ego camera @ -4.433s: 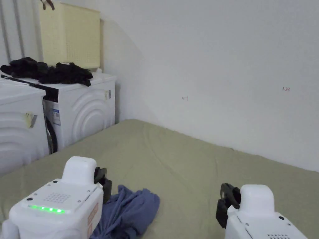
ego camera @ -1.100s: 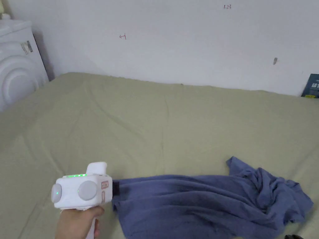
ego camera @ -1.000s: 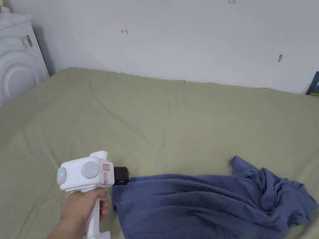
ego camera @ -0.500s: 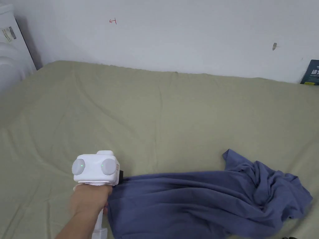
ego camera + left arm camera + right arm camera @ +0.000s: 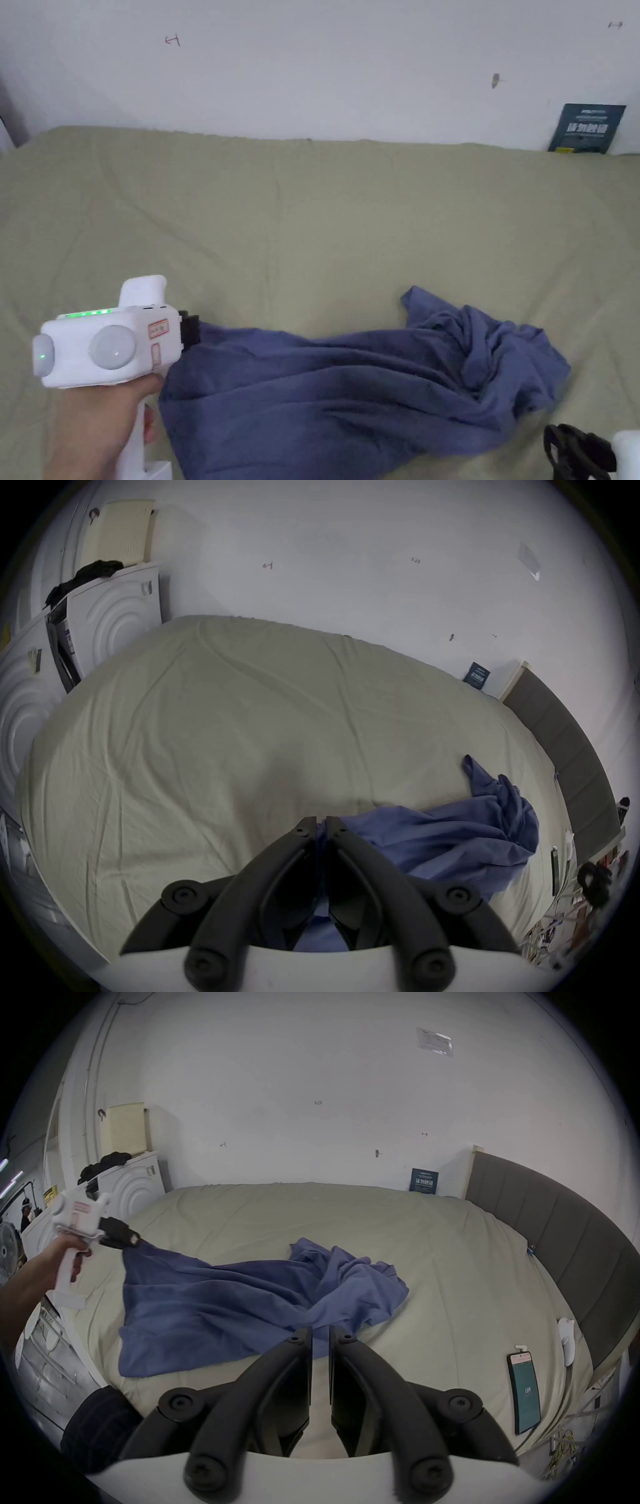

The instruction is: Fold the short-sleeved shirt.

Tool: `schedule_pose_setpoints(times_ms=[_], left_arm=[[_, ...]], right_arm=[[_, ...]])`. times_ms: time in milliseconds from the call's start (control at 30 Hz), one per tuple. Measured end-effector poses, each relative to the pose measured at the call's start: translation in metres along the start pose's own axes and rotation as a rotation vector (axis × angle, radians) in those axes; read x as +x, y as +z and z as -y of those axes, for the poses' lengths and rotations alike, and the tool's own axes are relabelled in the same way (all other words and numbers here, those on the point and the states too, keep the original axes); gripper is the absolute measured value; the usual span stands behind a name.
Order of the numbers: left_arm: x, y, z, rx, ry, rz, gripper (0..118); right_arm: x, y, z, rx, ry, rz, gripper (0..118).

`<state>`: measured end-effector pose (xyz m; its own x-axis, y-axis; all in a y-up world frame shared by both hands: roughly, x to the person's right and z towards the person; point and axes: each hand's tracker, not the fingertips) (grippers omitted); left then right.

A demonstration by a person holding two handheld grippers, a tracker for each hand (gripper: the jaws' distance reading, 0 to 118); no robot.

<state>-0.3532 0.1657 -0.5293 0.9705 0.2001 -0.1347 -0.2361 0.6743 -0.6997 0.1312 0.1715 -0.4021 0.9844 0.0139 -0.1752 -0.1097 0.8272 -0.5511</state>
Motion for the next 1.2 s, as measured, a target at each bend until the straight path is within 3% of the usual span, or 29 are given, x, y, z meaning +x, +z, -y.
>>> schedule_pose_setpoints(times_ms=[133,200,300,367,433,500,533,700,767,800,833,867,900,933,1000,1067,1133,1200], left_arm=[[0.002,-0.003,0.002,-0.004,-0.002,0.025,1],[0.001,-0.006,0.005,-0.022,0.026,0.106,1],[0.003,-0.010,0.010,-0.019,-0.016,0.032,1],[0.002,-0.013,0.012,-0.017,-0.003,0.027,1],[0.000,-0.014,0.013,-0.012,0.007,0.008,1],[-0.002,-0.014,0.014,-0.002,0.019,-0.001,1],[-0.003,-0.014,0.014,0.008,0.018,0.014,1],[-0.002,-0.018,0.014,0.035,-0.034,0.009,1],[-0.002,-0.019,0.015,0.045,-0.036,0.008,1],[-0.001,-0.021,0.015,0.046,-0.040,0.005,1],[-0.001,-0.022,0.015,0.043,-0.048,0.004,1],[-0.001,-0.024,0.014,0.037,-0.055,0.007,1],[-0.002,-0.025,0.014,0.030,-0.055,0.009,1],[-0.003,-0.025,0.014,0.019,-0.055,0.018,1],[-0.004,-0.026,0.010,0.015,-0.043,0.021,1],[-0.005,-0.023,0.004,0.027,-0.052,-0.014,1],[-0.006,-0.014,-0.005,0.066,-0.076,-0.049,1],[-0.012,0.003,-0.021,0.093,-0.043,-0.011,1]], right_arm=[[0.048,-0.051,-0.031,-0.072,0.003,0.052,11],[0.075,-0.085,-0.051,-0.120,-0.016,0.053,12],[0.117,-0.147,-0.075,-0.198,-0.059,0.072,20],[0.136,-0.187,-0.084,-0.237,-0.081,0.069,42],[0.148,-0.215,-0.090,-0.309,-0.180,0.055,56],[0.153,-0.244,-0.089,-0.391,-0.236,0.063,108],[0.152,-0.254,-0.087,-0.392,-0.228,0.091,118],[0.141,-0.287,-0.073,-0.510,-0.176,0.148,118],[0.136,-0.290,-0.067,-0.548,-0.137,0.201,115],[0.137,-0.289,-0.066,-0.540,-0.148,0.195,100],[0.137,-0.286,-0.064,-0.534,-0.160,0.188,53],[0.140,-0.282,-0.064,-0.506,-0.227,0.129,20],[0.138,-0.279,-0.066,-0.498,-0.231,0.172,8],[0.138,-0.275,-0.066,-0.503,-0.201,0.199,7],[0.139,-0.252,-0.072,-0.528,-0.224,0.097,7],[0.142,-0.230,-0.083,-0.416,-0.236,0.126,6],[0.150,-0.206,-0.100,-0.341,-0.307,0.090,6],[0.155,-0.177,-0.122,-0.265,-0.290,0.097,6]])
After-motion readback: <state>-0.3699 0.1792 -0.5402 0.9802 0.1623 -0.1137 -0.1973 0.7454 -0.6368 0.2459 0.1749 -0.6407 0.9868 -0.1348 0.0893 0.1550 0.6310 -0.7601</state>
